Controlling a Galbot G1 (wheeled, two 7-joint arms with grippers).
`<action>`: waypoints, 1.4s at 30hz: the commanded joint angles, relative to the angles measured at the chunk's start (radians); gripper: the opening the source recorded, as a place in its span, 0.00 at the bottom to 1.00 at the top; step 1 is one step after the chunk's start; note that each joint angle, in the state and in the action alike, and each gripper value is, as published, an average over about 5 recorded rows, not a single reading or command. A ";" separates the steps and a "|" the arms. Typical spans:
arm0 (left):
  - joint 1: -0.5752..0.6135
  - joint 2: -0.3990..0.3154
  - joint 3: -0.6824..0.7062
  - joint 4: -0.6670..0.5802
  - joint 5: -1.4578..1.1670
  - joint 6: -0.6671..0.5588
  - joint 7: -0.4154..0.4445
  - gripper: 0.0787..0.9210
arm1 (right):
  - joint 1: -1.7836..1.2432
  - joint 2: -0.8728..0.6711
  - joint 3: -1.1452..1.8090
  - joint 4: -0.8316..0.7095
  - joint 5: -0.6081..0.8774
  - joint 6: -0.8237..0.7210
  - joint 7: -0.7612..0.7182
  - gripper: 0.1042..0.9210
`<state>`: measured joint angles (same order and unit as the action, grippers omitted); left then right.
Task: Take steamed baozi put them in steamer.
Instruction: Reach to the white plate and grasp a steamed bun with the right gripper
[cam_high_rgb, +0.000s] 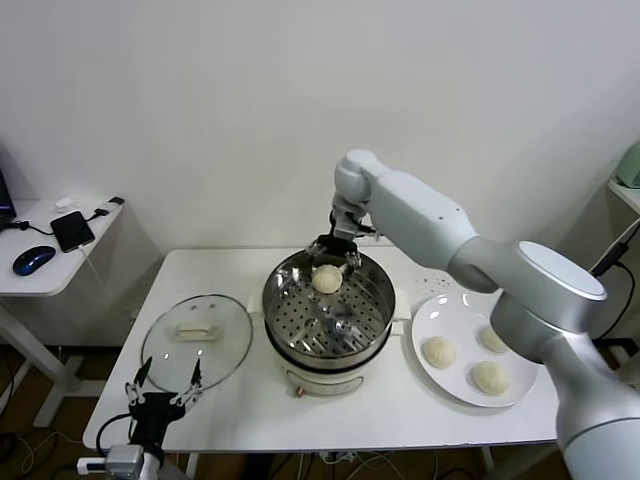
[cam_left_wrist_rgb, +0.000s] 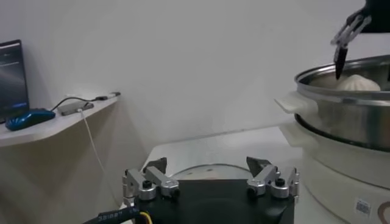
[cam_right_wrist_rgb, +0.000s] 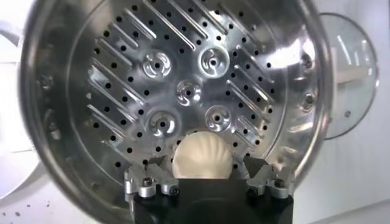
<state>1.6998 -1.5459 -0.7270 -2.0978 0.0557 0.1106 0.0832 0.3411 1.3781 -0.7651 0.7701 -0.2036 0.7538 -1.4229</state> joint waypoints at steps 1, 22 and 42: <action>-0.002 0.000 0.000 -0.003 -0.002 0.004 0.005 0.88 | 0.073 -0.089 0.017 0.042 0.183 -0.462 -0.067 0.88; -0.013 0.014 0.019 -0.026 -0.080 0.047 0.019 0.88 | -0.047 -0.662 0.031 0.504 0.209 -1.111 0.048 0.88; 0.023 0.016 0.028 -0.023 -0.050 0.050 0.019 0.88 | -0.529 -0.654 0.255 0.577 -0.081 -1.014 0.015 0.88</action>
<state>1.7186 -1.5305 -0.7003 -2.1235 0.0042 0.1596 0.1026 -0.0420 0.7423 -0.5742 1.3096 -0.2036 -0.2445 -1.4078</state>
